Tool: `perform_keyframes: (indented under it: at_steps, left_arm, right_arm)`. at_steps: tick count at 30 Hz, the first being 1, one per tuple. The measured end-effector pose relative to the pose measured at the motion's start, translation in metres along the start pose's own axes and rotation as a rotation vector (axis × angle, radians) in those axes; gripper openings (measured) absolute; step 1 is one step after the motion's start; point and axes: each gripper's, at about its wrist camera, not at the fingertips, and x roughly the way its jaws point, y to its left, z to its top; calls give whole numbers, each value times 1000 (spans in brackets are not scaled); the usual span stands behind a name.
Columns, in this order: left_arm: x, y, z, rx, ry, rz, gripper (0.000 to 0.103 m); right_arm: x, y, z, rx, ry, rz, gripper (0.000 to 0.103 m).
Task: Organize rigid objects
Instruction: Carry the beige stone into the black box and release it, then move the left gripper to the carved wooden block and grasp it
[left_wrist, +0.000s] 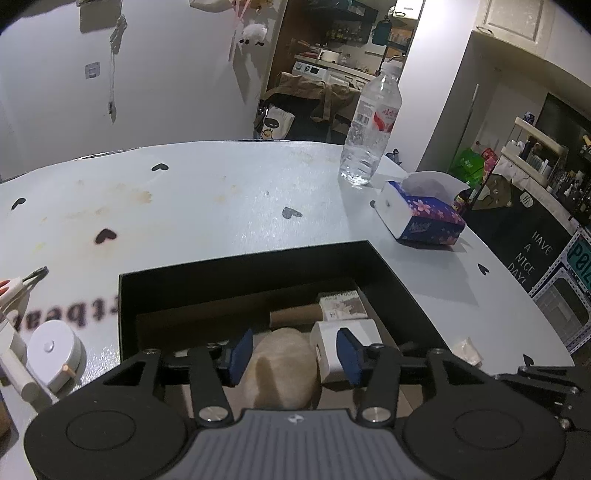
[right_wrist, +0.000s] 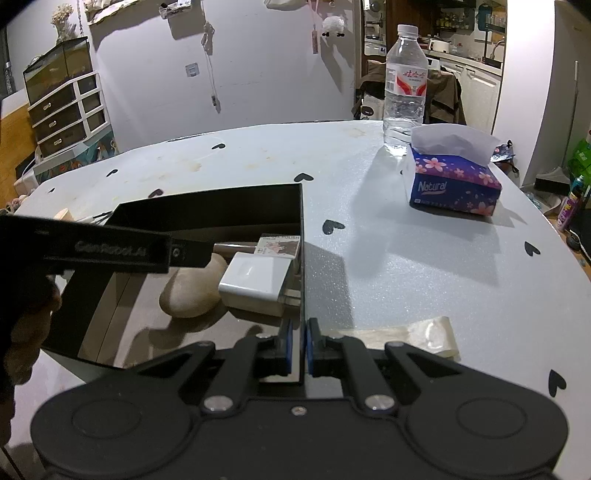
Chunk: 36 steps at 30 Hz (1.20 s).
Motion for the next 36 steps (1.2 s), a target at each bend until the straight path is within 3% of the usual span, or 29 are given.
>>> perform_keyframes:
  at_steps: [7, 16, 26, 36]
  left_arm:
    - [-16, -1, -9, -9, -5, -3, 76]
    - [-52, -7, -18, 9, -55, 20, 96]
    - [-79, 4, -34, 5, -68, 78, 103]
    - [-103, 50, -56, -126, -91, 206, 103]
  right_arm:
    - [-1, -1, 0, 2, -1, -1, 8]
    - [-1, -1, 0, 2, -1, -1, 8]
    - [-3, -2, 1, 2, -5, 1, 8]
    - [-3, -1, 0, 2, -6, 1, 8]
